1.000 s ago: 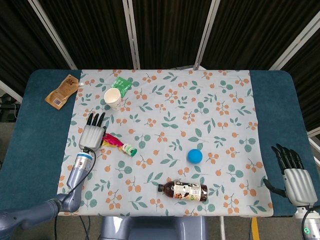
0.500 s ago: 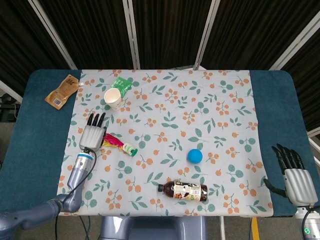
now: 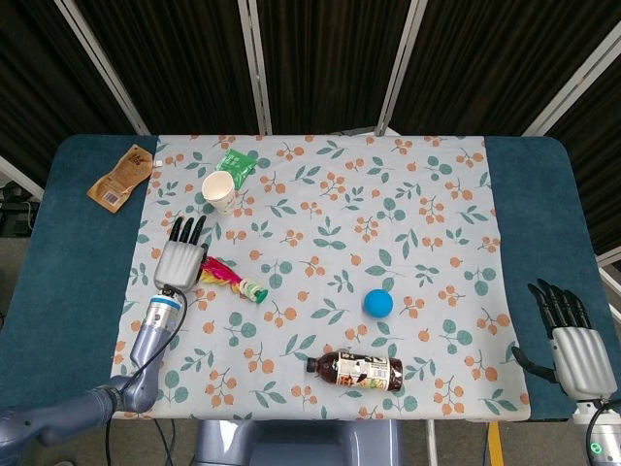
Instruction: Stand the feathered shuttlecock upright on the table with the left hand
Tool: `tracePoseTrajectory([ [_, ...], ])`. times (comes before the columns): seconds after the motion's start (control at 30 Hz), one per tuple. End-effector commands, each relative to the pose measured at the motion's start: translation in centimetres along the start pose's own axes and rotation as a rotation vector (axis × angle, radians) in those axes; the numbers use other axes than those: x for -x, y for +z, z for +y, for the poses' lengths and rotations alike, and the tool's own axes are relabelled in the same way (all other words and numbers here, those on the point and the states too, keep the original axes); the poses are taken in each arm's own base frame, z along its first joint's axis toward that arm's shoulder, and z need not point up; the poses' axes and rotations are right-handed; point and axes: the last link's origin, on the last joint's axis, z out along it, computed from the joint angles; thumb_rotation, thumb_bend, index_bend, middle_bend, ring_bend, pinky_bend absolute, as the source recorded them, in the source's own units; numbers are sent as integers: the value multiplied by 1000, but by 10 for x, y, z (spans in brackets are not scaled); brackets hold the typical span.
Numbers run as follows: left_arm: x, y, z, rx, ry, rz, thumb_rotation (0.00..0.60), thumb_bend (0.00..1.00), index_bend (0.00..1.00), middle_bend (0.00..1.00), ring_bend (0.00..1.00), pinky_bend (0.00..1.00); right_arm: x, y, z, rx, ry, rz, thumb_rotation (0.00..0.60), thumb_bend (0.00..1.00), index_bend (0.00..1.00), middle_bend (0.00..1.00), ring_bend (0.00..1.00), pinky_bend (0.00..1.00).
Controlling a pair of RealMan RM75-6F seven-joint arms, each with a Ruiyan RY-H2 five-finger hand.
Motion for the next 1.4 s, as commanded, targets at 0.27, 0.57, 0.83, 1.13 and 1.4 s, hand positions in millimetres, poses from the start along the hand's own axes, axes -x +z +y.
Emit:
tracePoseTrajectory([
  [0.27,-34,-8,9,66,-15,73,600,501,626,0,0,0,0,0,-1,-3,-1,1,600,156,26,0,0,0],
  [0.57,-70,-19,23,152,-14,117,600,505,635,0,0,0,1,0,-1,4,5,-2,600,157,26,0,0,0],
  [0.83,-103,-27,35,215,-10,173,600,510,642,0,0,0,1,0,-1,7,6,-2,600,155,26,0,0,0],
  [1.13,-119,-37,41,251,-4,169,600,508,653,0,0,0,0,0,-1,9,5,-1,600,157,26,0,0,0],
  [1.4,-126,-50,41,283,17,163,600,511,653,0,0,0,1,0,-1,12,8,-3,600,156,26,0,0,0],
])
